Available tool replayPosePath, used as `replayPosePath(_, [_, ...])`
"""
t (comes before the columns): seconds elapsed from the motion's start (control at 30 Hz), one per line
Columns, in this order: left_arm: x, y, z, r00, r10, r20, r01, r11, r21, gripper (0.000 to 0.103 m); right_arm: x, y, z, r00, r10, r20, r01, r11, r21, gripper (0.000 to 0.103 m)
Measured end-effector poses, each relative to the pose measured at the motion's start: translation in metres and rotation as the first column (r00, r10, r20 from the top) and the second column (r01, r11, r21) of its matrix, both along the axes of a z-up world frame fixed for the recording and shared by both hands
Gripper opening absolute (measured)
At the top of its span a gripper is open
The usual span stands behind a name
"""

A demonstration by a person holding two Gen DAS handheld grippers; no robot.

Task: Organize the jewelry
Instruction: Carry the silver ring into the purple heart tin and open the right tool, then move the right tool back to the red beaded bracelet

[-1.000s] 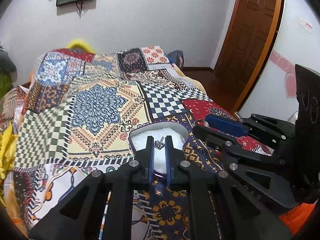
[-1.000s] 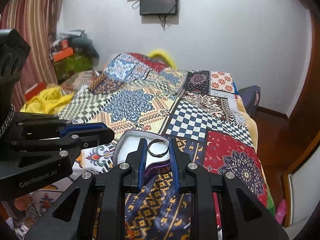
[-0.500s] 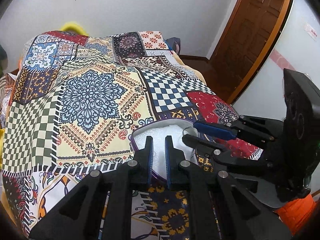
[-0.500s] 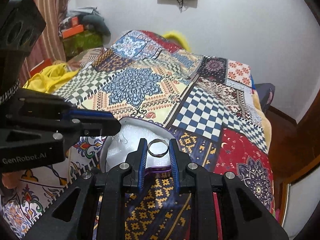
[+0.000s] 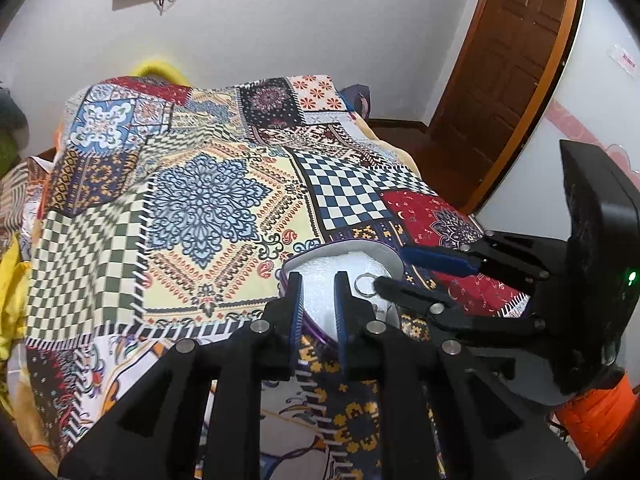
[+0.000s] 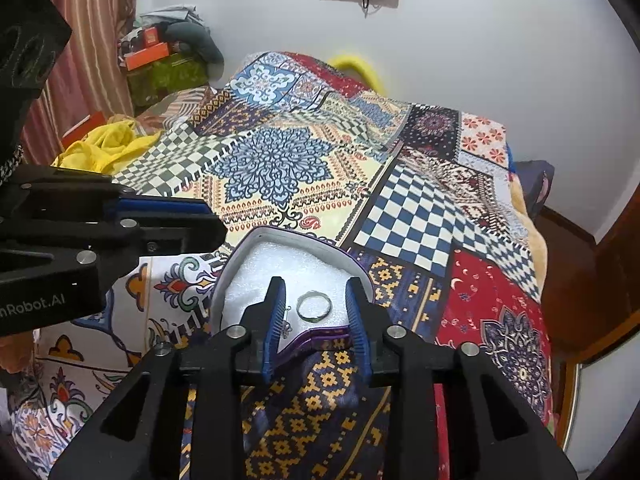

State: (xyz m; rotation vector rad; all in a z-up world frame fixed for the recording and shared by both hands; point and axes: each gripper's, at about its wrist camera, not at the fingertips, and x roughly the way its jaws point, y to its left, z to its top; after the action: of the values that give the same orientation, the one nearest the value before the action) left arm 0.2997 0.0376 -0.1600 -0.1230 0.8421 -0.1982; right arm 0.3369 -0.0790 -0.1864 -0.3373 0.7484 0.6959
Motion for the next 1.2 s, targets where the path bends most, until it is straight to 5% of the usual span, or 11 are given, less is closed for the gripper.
replayPosePath(0.37, [-0.048,-0.002,0.028,0.998,0.003,0.059,-0.007,0.998,0.065,0.027,-0.031,-0.041,0.040,0.995,-0.094,0.022,0.091,0.990,0.103,0.030])
replayPosePath(0.6, [-0.080,-0.009,0.024,0.999,-0.029,0.029,0.026,0.996,0.084,0.030,-0.064,-0.066,0.050,0.989,-0.134,0.060,0.127,0.986,0.105,0.030])
replayPosePath(1.2, [-0.147,-0.037,-0.020,0.990,-0.118,-0.077,0.128,0.982,0.137,0.030,-0.136,-0.068,-0.008,0.991,-0.123,-0.051,0.126,0.990,0.056,0.031])
